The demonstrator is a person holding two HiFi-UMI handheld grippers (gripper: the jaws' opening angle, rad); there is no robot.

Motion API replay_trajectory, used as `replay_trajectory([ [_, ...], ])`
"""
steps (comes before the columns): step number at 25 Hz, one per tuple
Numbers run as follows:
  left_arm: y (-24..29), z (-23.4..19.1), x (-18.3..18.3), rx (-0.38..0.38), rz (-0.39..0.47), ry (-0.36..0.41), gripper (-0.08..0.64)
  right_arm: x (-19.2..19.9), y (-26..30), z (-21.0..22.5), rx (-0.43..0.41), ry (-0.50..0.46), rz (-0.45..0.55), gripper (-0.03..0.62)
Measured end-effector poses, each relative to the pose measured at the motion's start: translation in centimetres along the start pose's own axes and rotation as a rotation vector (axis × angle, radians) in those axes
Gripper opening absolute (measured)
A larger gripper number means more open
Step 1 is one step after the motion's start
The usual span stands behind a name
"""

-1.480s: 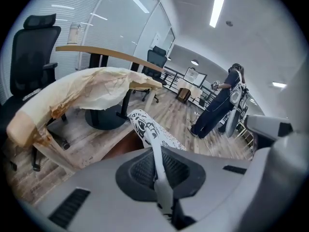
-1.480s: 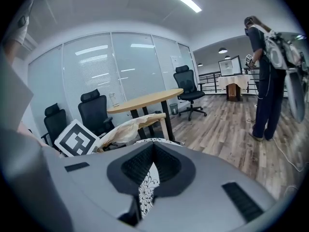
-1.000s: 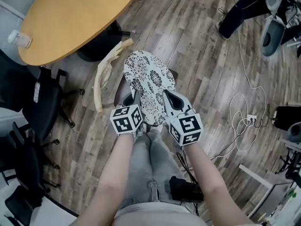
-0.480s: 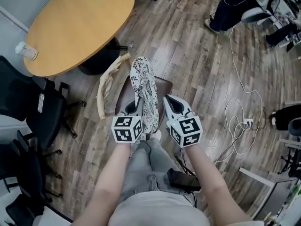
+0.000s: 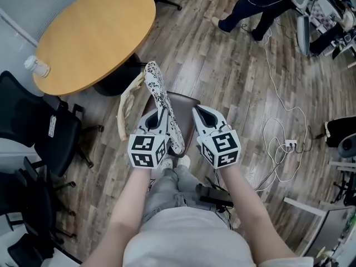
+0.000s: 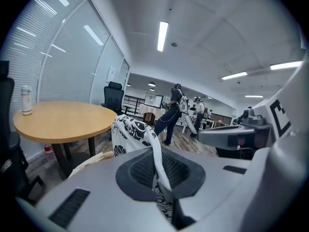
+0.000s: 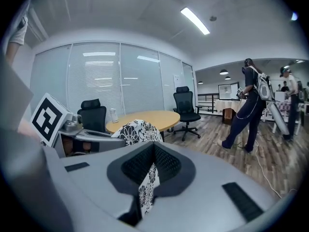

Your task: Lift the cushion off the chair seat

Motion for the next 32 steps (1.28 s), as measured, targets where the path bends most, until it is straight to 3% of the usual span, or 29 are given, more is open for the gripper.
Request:
replay_trajectory([
  [5,-1.6,0.4,-1.7,-0.005,0.038,0.043,0.012,-1.9,-1.1,-0.4,0.012,-0.02,0.022,0.022],
  [14,-2.9,1.2,-5.2,0.001,0.1,0.125,0.012,-5.2,-3.2,-1.3,0.043,0.016,0.147,0.021],
  [22,-4.8,2.4,-9.0,0.037,0.186,0.21,0.012,-7.2,-4.3,-1.8,0.057,-0.022,0.219,0.021],
  [32,-6.6,4.2,-12.1,0.02,0.282,0.264,0.012,-10.7,-6.2,-2.4,0.055,-0.102,0.341,0.021],
])
Point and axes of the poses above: the fingertips, and each gripper's own axes: y forward along the fingers, z to its right, x out of its underside, the point moved 9 cm from there along -y, backward along the fingers, and after that the axes turned 10 degrees about -z, right-handed, at the moved point
